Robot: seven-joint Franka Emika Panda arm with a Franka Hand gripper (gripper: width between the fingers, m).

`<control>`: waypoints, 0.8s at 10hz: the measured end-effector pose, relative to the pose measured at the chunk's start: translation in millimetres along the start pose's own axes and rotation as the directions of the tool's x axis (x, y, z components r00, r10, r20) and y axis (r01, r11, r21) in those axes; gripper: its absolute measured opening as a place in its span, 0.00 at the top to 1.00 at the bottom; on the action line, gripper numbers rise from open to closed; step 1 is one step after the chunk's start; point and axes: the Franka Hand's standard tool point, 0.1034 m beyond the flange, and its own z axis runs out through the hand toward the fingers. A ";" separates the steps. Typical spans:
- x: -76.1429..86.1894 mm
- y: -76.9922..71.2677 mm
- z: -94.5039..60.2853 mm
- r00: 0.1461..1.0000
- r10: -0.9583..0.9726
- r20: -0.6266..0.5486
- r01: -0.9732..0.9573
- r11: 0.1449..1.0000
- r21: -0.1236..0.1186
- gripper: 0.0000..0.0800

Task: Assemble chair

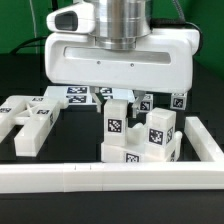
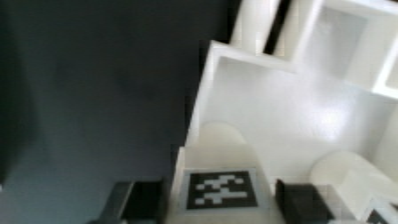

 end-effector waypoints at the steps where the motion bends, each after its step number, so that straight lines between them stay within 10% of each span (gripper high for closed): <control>1: -0.2 -0.9 0.0 0.996 0.086 0.005 -0.086 0.996 0.011 0.64; 6: -0.4 -1.9 -0.1 0.968 0.250 0.015 -0.250 0.968 0.026 0.64; 7: -0.3 -1.9 -0.1 0.975 0.222 0.014 -0.222 0.975 0.026 0.37; 8: 0.0 -1.5 -0.5 0.986 0.163 0.011 -0.164 0.986 0.024 0.37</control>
Offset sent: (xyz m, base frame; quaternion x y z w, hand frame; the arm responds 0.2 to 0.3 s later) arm 0.0002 -0.0007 0.0004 0.0069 -0.0076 0.1946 0.9808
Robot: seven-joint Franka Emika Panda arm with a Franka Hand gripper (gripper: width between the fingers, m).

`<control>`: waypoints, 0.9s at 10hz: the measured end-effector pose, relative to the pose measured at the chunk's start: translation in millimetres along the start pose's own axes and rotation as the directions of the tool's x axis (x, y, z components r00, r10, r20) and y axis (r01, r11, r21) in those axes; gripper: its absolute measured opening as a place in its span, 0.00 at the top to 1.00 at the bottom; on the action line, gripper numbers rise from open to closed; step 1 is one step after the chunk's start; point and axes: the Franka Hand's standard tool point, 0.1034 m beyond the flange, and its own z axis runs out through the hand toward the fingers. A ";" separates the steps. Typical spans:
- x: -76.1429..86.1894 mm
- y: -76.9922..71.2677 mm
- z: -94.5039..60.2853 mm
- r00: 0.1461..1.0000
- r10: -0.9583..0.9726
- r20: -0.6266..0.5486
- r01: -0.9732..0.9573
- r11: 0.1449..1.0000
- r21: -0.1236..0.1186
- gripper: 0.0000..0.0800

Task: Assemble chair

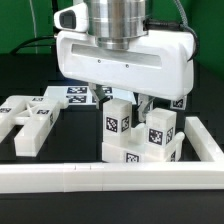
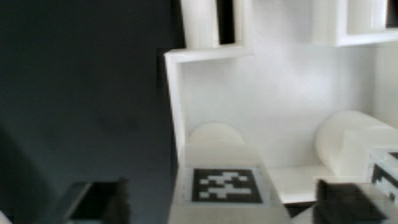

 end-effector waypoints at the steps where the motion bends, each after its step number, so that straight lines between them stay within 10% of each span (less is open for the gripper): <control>1: 0.3 0.5 0.0 0.996 -0.085 0.000 0.085 0.996 0.000 0.23; 9: 4.9 4.4 -3.9 0.734 -0.680 0.002 0.679 0.733 -0.031 0.19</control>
Offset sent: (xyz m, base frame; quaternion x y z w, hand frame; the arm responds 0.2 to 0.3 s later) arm 0.0000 0.0000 0.0000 0.0000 0.0000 -0.1938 0.9810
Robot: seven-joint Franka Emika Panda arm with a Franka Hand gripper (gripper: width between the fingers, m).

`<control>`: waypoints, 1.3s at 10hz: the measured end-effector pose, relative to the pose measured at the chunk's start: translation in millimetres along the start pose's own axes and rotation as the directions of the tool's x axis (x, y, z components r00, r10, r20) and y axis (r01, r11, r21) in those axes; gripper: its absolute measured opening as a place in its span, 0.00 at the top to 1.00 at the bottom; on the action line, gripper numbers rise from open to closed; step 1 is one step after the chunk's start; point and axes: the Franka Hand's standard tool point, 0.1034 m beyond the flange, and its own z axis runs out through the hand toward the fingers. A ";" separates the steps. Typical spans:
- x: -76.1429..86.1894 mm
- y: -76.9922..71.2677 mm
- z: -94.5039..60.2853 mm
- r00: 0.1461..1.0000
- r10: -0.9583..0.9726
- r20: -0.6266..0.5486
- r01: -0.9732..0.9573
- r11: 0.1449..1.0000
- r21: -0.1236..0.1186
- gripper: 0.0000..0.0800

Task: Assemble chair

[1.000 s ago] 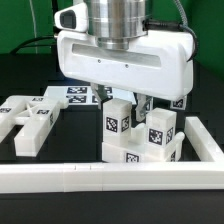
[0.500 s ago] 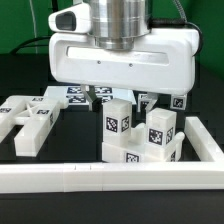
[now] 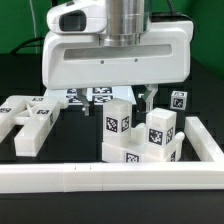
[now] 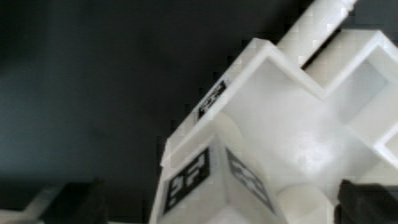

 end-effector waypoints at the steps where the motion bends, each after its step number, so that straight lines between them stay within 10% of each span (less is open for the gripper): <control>1: -0.2 2.4 -0.1 0.993 -0.122 0.000 0.122 0.993 -0.001 0.19; 9: 6.8 6.2 -4.9 0.833 -0.552 0.032 0.553 0.832 -0.051 0.19; 13: 6.3 6.9 -4.1 0.849 -0.528 0.031 0.529 0.847 -0.052 0.64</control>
Offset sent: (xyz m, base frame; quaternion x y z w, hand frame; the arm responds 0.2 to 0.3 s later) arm 0.0027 0.0065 0.0002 -0.0167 0.0136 -0.2339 0.9720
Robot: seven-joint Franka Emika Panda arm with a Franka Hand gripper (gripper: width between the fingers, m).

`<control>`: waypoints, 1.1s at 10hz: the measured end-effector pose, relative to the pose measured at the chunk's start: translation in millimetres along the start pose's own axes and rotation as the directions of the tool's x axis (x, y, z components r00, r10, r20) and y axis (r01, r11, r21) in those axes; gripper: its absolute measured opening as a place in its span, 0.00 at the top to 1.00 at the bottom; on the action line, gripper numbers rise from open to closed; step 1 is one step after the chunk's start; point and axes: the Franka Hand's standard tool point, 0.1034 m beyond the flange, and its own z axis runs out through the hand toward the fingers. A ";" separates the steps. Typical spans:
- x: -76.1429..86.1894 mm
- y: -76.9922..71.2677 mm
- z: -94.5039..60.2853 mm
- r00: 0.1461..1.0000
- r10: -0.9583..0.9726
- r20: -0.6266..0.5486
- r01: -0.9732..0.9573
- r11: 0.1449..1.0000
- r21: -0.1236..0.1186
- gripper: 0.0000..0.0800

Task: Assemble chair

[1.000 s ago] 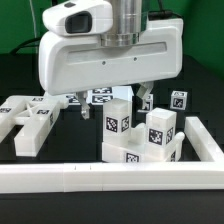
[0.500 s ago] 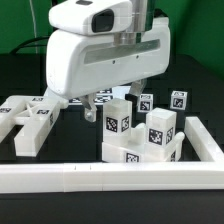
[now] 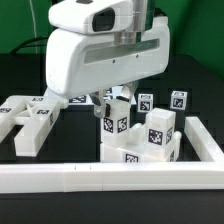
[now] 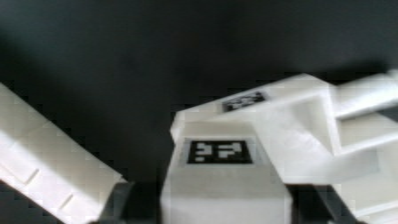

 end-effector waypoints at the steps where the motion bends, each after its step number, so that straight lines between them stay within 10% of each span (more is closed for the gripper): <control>1: -0.1 0.1 0.0 1.000 0.006 0.000 -0.006 1.000 0.000 0.64; 5: -1.4 0.8 0.8 0.923 0.385 -0.005 -0.384 0.923 0.023 0.64; 11: 0.9 -1.5 1.2 0.447 0.894 0.023 -0.894 0.445 0.058 0.64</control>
Offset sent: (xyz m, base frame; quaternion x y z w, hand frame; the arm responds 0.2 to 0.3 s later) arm -0.0032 0.0000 -0.0017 0.0327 0.0090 0.2859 0.9577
